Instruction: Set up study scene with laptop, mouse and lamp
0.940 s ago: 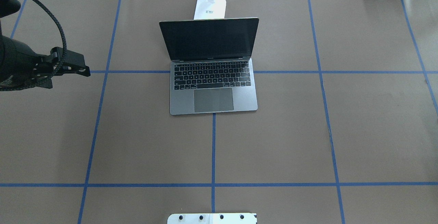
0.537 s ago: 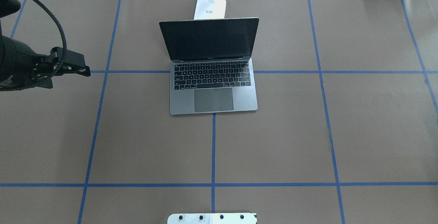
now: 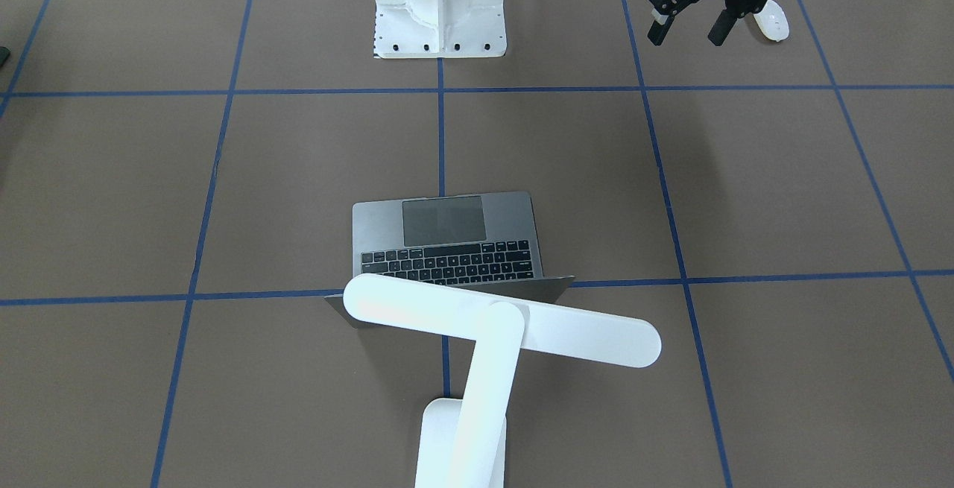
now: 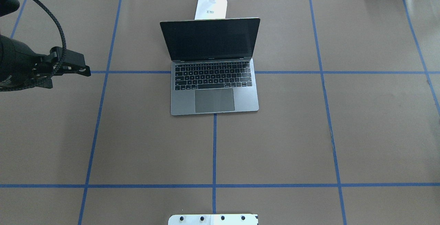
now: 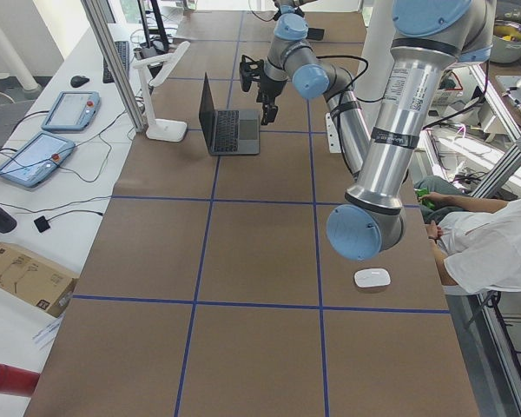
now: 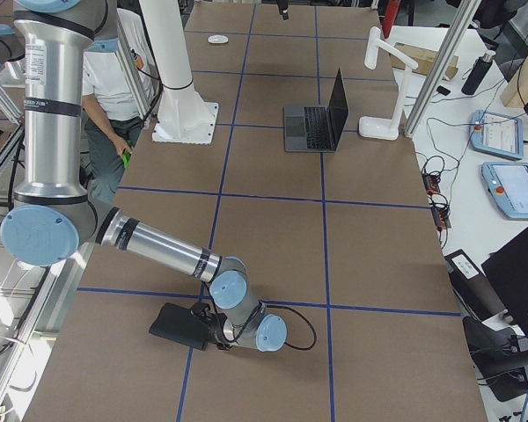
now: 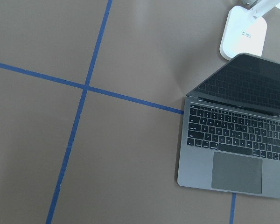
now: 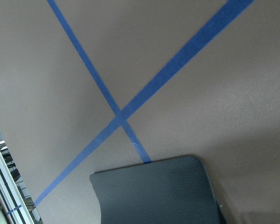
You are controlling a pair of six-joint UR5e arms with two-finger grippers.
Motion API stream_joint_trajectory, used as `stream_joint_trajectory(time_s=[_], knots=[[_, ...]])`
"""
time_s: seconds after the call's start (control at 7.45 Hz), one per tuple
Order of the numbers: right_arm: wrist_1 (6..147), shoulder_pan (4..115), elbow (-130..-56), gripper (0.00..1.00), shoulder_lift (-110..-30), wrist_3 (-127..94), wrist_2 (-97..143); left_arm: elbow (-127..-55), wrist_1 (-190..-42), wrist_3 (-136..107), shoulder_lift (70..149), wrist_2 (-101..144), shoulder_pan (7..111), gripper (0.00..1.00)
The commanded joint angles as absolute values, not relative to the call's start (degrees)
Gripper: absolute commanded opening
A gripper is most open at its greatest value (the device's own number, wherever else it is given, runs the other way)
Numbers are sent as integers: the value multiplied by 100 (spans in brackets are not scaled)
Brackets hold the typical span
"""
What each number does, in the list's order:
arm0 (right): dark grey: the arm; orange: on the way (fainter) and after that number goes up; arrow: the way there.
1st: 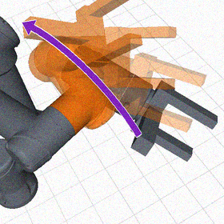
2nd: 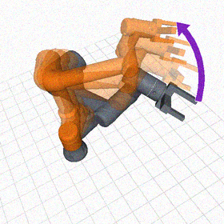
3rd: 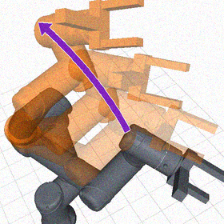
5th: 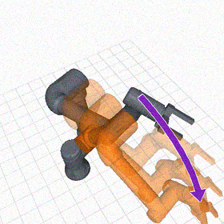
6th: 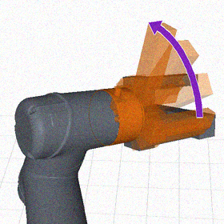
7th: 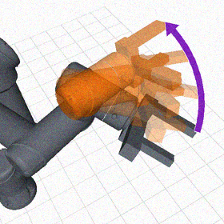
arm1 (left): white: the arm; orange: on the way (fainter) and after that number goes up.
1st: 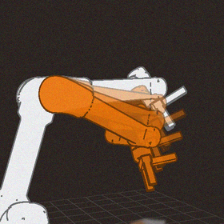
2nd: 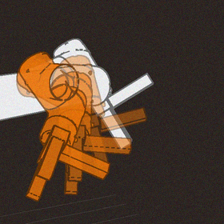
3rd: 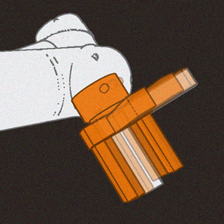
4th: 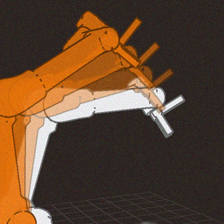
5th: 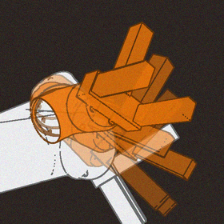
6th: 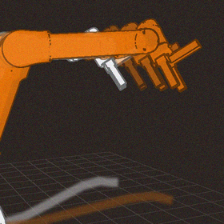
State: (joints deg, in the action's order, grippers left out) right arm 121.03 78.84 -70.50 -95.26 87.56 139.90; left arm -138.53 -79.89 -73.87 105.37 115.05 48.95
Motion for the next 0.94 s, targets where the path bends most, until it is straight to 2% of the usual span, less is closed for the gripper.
stream_joint_trajectory(time_s=[0.0,0.4,0.81], knots=[[12120,7884,-6996,96,-9571,8754,13992,-13887,-7989,-7392,10538,11505,4904,99],[12155,7884,-6873,96,-9571,8754,14045,-13904,-7954,-7383,10529,11505,4939,99],[12602,7884,-7022,74,-9563,8745,14237,-13922,-7963,-7383,10529,11505,4939,99]])
